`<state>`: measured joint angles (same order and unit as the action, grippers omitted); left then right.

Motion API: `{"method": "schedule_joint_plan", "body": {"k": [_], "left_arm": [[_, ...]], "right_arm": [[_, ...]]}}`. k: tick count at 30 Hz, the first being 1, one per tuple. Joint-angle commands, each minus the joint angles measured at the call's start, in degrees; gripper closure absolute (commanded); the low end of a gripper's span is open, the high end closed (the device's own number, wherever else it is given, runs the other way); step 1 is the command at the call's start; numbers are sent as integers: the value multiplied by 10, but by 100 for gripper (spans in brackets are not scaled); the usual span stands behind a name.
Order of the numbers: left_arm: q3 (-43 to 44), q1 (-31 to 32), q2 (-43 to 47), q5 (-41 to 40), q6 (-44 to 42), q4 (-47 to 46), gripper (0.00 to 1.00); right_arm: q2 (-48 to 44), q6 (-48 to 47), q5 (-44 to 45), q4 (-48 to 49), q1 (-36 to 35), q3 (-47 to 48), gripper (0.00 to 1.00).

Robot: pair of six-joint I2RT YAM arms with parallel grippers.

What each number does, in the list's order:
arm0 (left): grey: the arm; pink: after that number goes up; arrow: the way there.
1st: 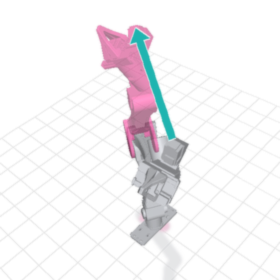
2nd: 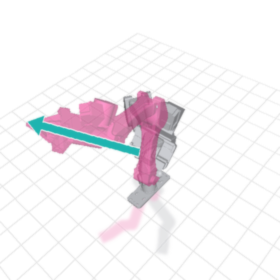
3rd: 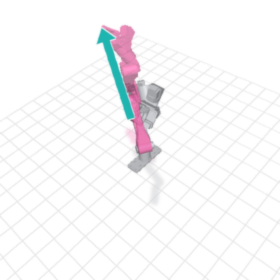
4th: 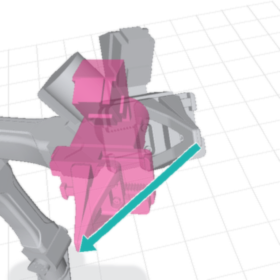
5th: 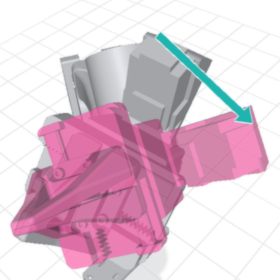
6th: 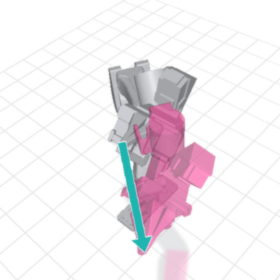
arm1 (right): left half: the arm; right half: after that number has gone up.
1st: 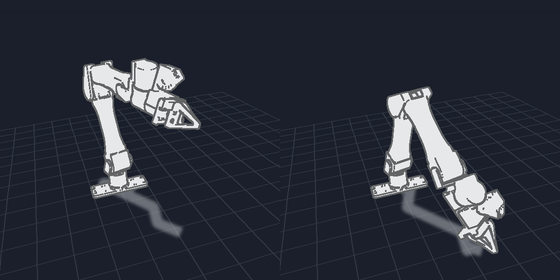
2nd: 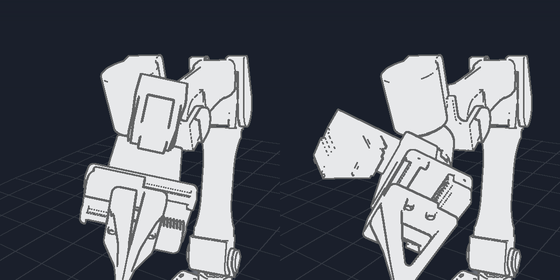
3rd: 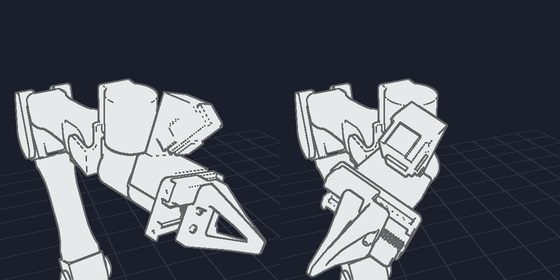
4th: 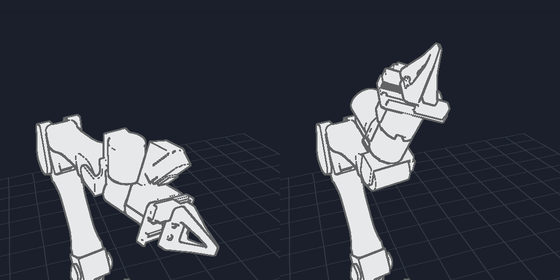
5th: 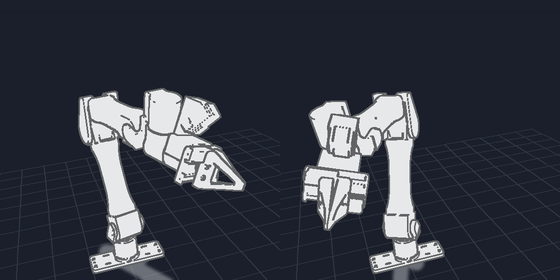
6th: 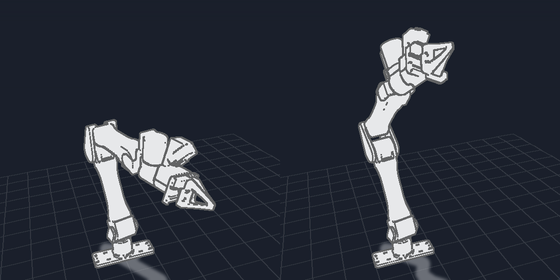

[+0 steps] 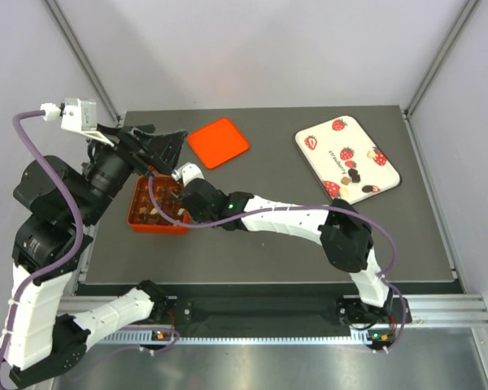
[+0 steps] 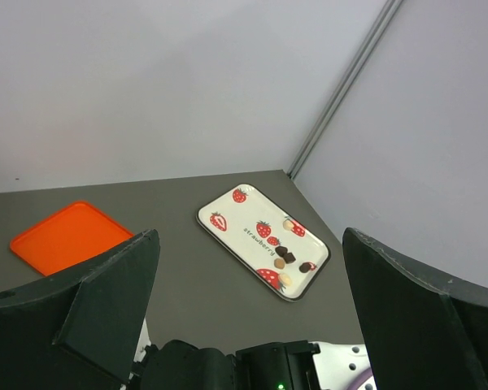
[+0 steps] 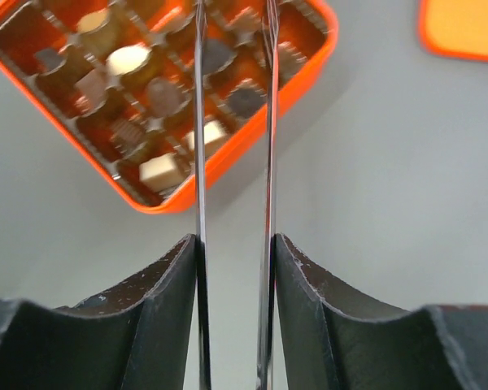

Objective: Pack the chocolate

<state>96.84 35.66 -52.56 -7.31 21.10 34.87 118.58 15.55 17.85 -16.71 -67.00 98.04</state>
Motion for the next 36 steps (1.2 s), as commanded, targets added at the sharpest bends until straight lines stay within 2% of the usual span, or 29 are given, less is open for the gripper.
{"method": "schedule_joint_plan", "body": {"k": [1,7,13,20,28,36], "left_arm": [[6,-2,-7,5,4,-14,1],[16,-2,-15,-7,-8,1,1],[13,-2,-15,-11,-10,-2,1],[-38,-2,-17,4,7,-16,1],[-66,-2,-16,11,16,-25,1],[-74,-2,-16,17,17,-30,1]], "right_arm": [[-72,-32,73,30,-8,11,59],[-185,-32,113,34,15,-78,60],[-318,19,141,-25,92,-218,62],[-492,71,101,-115,306,-343,60],[-543,61,30,-175,488,-408,61],[-543,39,-75,-177,605,-443,61]]}}
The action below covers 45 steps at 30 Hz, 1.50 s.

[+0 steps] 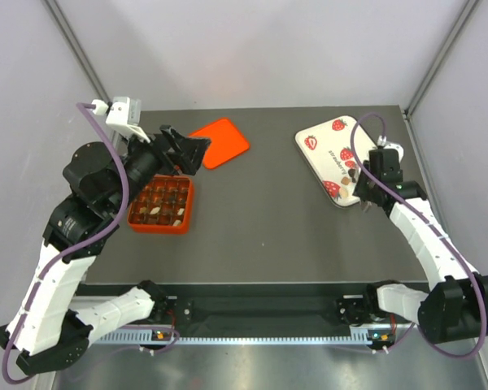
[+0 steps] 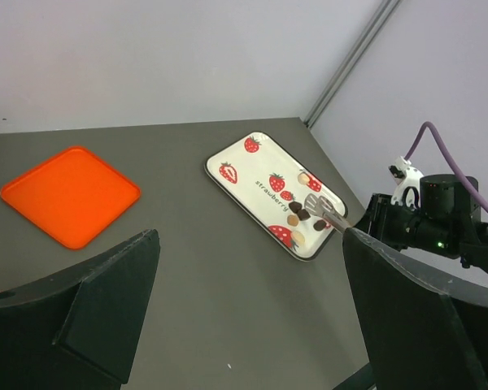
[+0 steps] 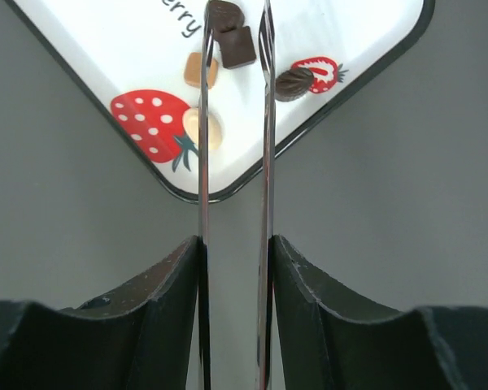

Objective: Pack the chocolate

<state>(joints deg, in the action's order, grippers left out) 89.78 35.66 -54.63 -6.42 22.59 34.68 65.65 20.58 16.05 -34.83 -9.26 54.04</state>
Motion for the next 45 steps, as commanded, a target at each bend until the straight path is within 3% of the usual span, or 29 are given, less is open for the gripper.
{"method": "schedule_joint_plan", "body": {"k": [1,35,45], "left_arm": [[-4,-2,6,8,3,-29,1],[0,-2,-4,13,6,-38,1],[-1,-2,-2,8,3,-37,1]], "right_arm": [[-14,-13,-66,8,38,-4,60],[45,-39,-24,50,47,-28,59],[53,-40,-8,53,47,-27,71]]}}
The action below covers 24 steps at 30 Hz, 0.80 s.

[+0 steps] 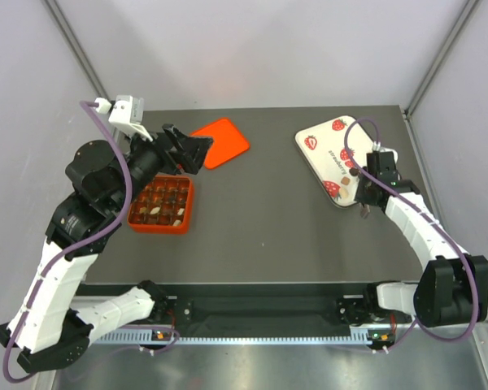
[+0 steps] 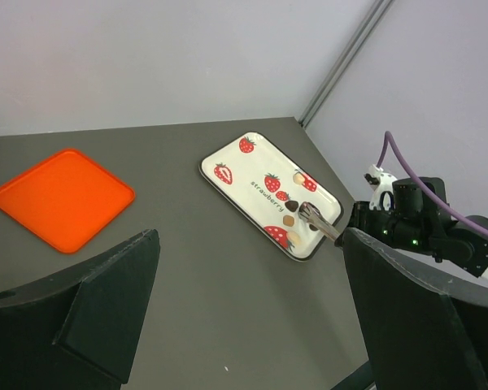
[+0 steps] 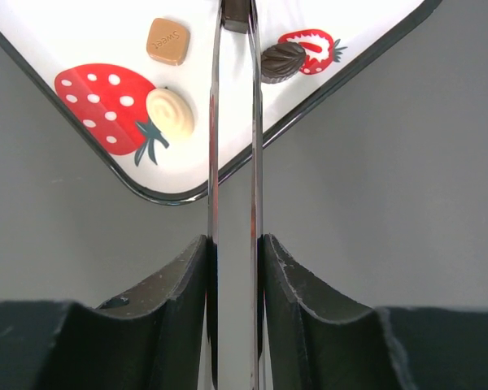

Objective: Pack the chocolate

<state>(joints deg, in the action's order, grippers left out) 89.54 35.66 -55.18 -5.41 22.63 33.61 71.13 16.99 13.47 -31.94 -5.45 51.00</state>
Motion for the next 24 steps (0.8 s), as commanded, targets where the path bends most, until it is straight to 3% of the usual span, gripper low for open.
{"method": "schedule_joint_plan", "body": {"k": [1,8,15,24], "left_arm": [[2,-2,3,-3,2,-27,1],[2,-2,3,-3,1,-26,1],[13,-2,0,8,2,-30,1],[42,-2,1,10,2,-21,1]], "right_arm": [[-5,-4,18,20,9,8,72],[-43,-7,17,-26,10,51,77],[-82,25,-60,2,-24,69,77],[10,100,-27,133,-263,129,78]]}}
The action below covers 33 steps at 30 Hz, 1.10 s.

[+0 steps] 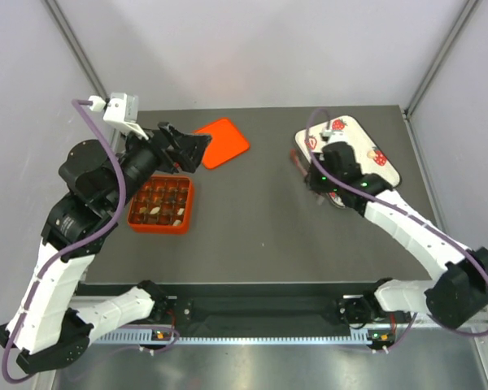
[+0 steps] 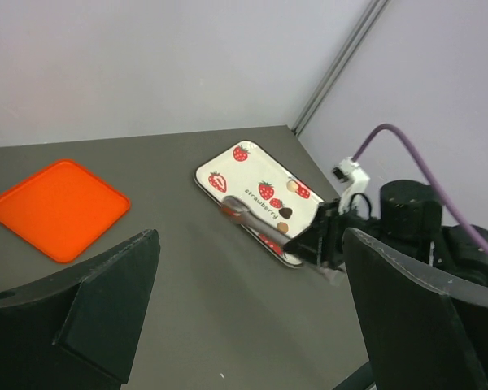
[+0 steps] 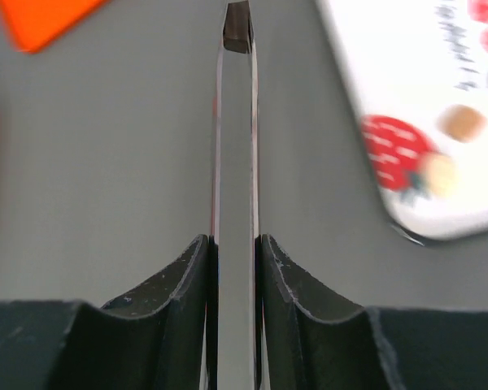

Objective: Pack the chocolate

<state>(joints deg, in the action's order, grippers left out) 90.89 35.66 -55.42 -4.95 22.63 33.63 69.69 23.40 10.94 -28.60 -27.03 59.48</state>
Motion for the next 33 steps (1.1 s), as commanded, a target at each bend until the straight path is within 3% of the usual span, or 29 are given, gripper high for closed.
{"method": "schedule_joint_plan", "body": {"k": [1,7,16,33], "left_arm": [[31,-2,6,6,3,-19,1],[34,-2,14,9,7,-18,1],[42,-2,24,10,4,-14,1],[46,-2,36,6,0,-5,1]], "right_arm": [[37,41,-7,114,-82,50,77],[166,25,-15,194,-215,147,77],[349,-35,-26,239,-333,310,76],[503,-52,-46,241,-387,423,74]]}}
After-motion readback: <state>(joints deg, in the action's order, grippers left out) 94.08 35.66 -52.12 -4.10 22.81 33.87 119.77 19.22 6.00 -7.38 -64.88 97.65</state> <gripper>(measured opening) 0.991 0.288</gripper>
